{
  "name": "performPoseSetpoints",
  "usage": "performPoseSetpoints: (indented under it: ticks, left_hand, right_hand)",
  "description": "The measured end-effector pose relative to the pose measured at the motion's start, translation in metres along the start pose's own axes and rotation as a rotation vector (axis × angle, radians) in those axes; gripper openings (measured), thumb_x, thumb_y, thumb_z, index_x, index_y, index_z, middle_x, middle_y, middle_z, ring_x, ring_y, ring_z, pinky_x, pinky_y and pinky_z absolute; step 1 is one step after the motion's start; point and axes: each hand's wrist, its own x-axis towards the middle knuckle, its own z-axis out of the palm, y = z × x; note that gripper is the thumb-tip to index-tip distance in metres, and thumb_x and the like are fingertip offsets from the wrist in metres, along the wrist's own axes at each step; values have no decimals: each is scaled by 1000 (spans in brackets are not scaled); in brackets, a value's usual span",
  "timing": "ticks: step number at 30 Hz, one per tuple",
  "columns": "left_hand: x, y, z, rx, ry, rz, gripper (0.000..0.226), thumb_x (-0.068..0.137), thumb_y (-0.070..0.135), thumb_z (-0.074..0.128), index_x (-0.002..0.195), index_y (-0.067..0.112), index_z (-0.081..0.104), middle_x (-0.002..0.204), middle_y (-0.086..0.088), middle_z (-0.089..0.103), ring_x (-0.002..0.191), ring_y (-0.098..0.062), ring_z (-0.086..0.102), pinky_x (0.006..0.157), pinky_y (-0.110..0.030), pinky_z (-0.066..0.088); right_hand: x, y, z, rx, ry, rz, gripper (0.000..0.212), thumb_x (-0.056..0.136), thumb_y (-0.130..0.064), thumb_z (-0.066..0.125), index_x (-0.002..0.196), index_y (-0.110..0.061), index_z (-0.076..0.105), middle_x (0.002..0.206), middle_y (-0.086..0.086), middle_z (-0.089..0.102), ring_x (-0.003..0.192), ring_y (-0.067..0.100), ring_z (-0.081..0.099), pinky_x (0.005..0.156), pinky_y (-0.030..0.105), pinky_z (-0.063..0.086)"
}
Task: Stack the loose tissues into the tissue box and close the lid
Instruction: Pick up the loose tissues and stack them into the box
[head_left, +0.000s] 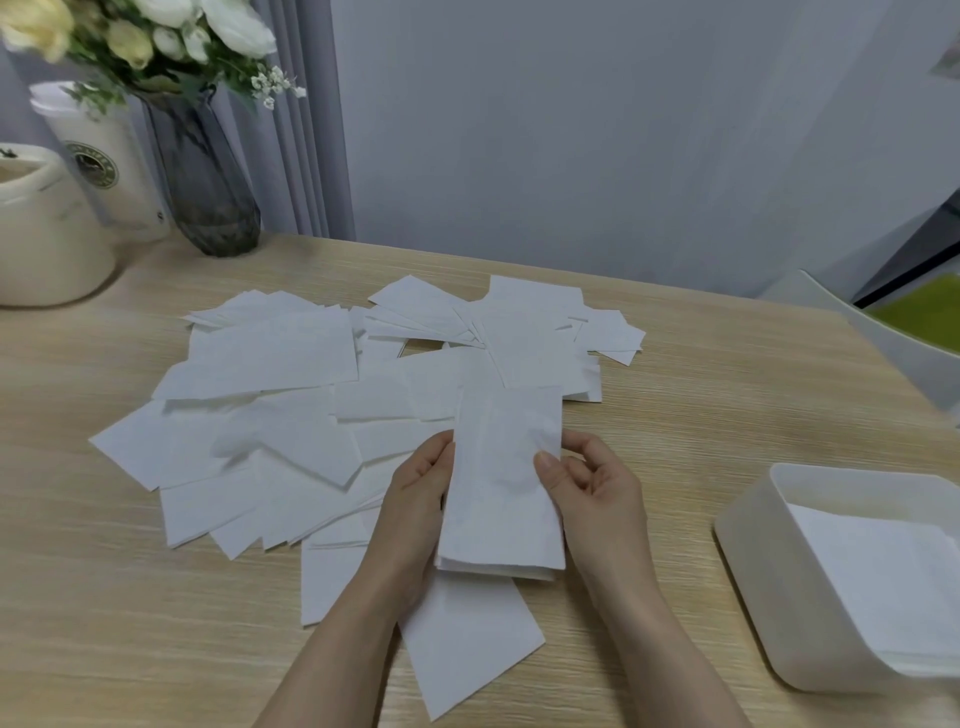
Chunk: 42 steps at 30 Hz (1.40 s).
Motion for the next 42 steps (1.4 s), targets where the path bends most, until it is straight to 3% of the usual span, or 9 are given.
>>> performPoseSetpoints:
  ticks: [3,15,20,28,32,34,37,40,42]
  left_hand:
    - [-1,1,0,-13,8,14,21,100,18,49,103,18,70,96,4,76,85,-8,71,69,-19,56]
    - [-1,2,1,35,5,74,32,101,32,43,110,17,69,107,2,75,101,-14,69,87,-31,53]
    - [0,-3,0,23,-22,47,20,98,10,52,113,12,65,101,-10,76,90,-24,72,74,-31,59]
    - [1,2,5,-4,196,123,21,100,9,49,110,16,65,98,0,76,88,-17,72,71,-28,57]
    - [-2,6,23,-150,339,130,19,97,6,49,106,12,64,101,-8,74,92,-25,70,80,-41,56]
    - [-5,5,30,-210,428,132,17,96,5,48,105,10,63,104,-15,71,96,-32,68,85,-47,54]
    - [-10,2,42,-264,509,154,22,96,4,47,111,10,61,109,-16,69,104,-36,65,92,-52,51]
    - [-20,1,52,-296,488,169,26,95,2,47,115,11,60,111,-15,69,106,-36,65,91,-50,52]
    - [-26,2,53,-273,435,203,28,95,0,49,117,13,59,110,-11,71,105,-31,67,89,-46,53]
  right_hand:
    - [-1,1,1,-17,-1,-2,12,92,-3,60,96,-13,64,74,8,73,66,16,68,57,25,52]
    - [0,6,2,-105,-4,-74,17,90,-3,62,102,-15,63,69,-12,69,65,4,65,57,18,48]
    - [0,9,3,-125,18,-77,20,89,-5,63,103,-19,63,72,-10,69,65,8,64,59,23,50]
    - [-26,24,-3,-191,111,-104,48,86,-15,69,124,-40,52,113,-9,57,83,2,58,74,17,48]
    - [-40,31,9,-143,49,-59,57,84,-24,70,127,-55,48,105,-8,59,71,10,61,69,18,50]
    - [-46,30,16,-120,11,-67,54,85,-21,69,126,-52,51,83,-6,53,58,5,51,63,15,45]
    - [-50,25,21,-40,-9,-60,48,87,-14,67,121,-47,58,67,-1,51,57,10,47,61,19,45]
    - [-47,16,18,8,27,-52,39,89,-7,64,113,-37,65,77,18,60,65,24,56,68,26,49]
    - [-43,6,9,35,23,-54,36,91,2,59,110,-28,65,83,2,72,74,13,67,66,18,50]
